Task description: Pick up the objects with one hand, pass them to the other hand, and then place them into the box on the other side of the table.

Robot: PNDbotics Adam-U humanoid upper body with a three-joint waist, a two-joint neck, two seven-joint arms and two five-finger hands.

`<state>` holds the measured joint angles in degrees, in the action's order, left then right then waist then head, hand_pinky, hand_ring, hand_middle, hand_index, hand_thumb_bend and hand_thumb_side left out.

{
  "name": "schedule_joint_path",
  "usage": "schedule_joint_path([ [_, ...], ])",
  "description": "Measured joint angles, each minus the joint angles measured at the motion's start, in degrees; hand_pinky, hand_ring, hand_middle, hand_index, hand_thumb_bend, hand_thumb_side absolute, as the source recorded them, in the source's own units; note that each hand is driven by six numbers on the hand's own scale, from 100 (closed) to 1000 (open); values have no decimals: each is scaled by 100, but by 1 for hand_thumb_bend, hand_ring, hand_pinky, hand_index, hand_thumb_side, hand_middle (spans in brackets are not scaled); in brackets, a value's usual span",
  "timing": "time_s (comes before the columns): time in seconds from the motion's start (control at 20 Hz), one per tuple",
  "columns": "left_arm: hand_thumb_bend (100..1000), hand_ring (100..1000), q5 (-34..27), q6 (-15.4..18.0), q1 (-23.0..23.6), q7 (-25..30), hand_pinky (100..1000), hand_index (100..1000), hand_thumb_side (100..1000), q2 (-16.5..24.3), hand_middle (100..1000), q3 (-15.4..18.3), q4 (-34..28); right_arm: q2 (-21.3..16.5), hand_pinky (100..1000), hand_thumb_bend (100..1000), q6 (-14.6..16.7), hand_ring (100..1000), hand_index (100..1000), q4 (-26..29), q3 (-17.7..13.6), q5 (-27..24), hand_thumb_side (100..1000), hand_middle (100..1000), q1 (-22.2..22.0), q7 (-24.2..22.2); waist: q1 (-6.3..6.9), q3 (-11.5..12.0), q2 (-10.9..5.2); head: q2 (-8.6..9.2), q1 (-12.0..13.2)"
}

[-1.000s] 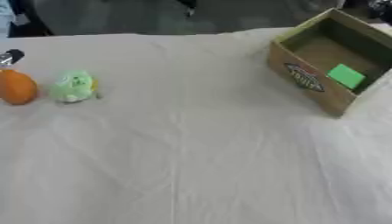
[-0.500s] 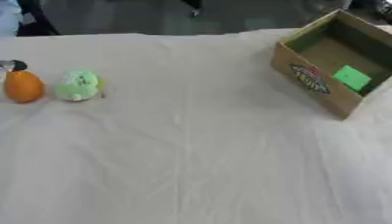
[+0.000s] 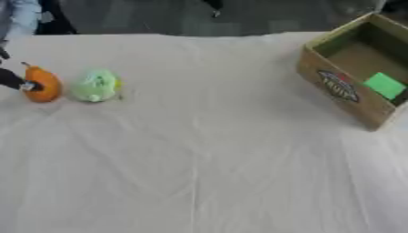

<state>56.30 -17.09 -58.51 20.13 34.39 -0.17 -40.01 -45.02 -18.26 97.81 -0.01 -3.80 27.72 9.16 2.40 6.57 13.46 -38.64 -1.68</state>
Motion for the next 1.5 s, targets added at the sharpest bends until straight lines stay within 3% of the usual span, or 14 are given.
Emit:
schedule_joint_path([
  [0.35, 753, 726, 213, -211, -57, -197, 687, 792, 272, -32, 701, 96, 302, 53, 1000, 100, 8, 945, 959, 0, 26, 51, 563, 791, -1, -11, -38, -32, 40, 20, 168],
  [0.85, 685, 727, 359, -602, -100, -501, 684, 766, 261, -175, 699, 196, 666, 103, 1000, 100, 9, 944, 957, 0, 59, 130, 557, 790, -2, -18, -81, -70, 94, 58, 251],
  [0.9, 685, 725, 359, -621, -100, -528, 682, 764, 261, -175, 698, 200, 690, 107, 1000, 100, 8, 944, 956, 0, 67, 137, 522, 789, -2, -21, -87, -75, 101, 58, 255],
  [0.95, 640, 722, 359, -639, -100, -561, 681, 760, 251, -176, 696, 209, 715, 117, 1000, 100, 5, 943, 956, 0, 77, 149, 552, 789, -2, -25, -96, -78, 107, 59, 257],
  [1.3, 560, 703, 116, -740, -103, -967, 674, 762, 347, -229, 687, 310, 793, 154, 1000, 100, 8, 942, 954, -1, 119, 221, 537, 788, 0, -73, -122, -87, 125, 80, 267],
  [1.5, 571, 707, -110, -803, -158, -1223, 675, 763, 337, -271, 689, 320, 899, 204, 1000, 100, 11, 941, 953, -2, 155, 256, 537, 787, 41, -116, -157, -122, 173, 114, 315],
])
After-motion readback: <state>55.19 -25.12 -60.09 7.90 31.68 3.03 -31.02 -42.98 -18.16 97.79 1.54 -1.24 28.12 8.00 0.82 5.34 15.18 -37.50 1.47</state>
